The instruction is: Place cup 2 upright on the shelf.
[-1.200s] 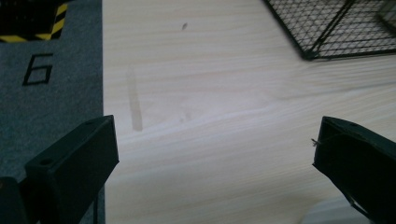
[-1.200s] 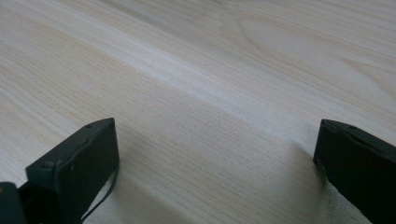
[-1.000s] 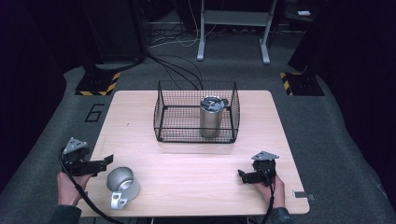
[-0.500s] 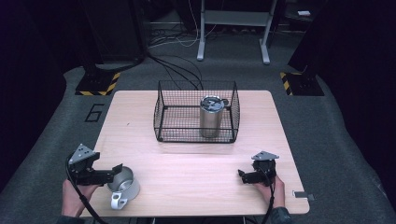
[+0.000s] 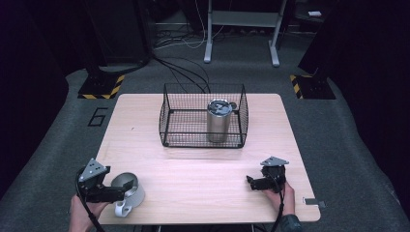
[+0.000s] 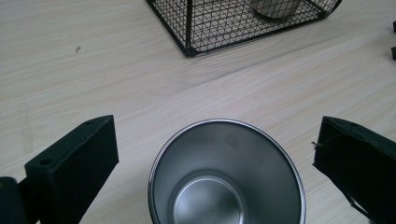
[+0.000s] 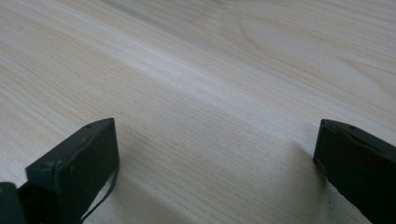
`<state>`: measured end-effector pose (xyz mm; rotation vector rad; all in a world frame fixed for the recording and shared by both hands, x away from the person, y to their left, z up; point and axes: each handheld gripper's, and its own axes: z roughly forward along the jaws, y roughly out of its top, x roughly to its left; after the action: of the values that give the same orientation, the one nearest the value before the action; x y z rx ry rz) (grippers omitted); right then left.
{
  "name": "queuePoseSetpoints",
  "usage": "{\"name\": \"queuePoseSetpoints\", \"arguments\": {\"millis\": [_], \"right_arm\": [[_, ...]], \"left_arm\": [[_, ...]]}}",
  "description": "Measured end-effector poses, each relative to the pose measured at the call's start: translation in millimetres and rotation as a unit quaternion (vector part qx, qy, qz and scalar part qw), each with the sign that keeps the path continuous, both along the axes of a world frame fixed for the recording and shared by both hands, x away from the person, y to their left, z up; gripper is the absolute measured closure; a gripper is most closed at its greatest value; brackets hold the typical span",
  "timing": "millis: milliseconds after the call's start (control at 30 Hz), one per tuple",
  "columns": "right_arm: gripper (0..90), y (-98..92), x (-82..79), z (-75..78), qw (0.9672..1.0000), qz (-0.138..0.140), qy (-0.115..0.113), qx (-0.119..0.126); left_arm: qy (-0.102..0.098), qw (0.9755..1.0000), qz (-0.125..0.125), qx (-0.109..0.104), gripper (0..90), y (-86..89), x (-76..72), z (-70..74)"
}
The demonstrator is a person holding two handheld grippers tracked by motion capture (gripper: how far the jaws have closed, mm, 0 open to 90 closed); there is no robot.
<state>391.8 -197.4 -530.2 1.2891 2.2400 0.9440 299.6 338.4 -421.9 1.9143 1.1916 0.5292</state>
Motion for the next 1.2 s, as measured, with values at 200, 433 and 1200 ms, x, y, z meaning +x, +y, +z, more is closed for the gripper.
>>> {"name": "queuePoseSetpoints", "arguments": {"millis": [200,433,1200], "right_arm": [[0.0,-0.2,0.1,0.0,1.0,0.0,-0.001,0.0],[0.0,0.2,-0.2,0.1,1.0,-0.002,0.002,0.001],[0.0,-0.4,0.5,0.0,1.0,0.0,-0.001,-0.001]], "left_arm": [[0.011,0.9999,-0.002,0.005,0.0,-4.9,-1.9,-10.9],[0.019,0.9997,-0.005,0.015,0.0,-8.7,-2.7,-16.5],[0.018,0.9995,0.022,0.015,5.5,-13.3,-6.7,-37.1]]}}
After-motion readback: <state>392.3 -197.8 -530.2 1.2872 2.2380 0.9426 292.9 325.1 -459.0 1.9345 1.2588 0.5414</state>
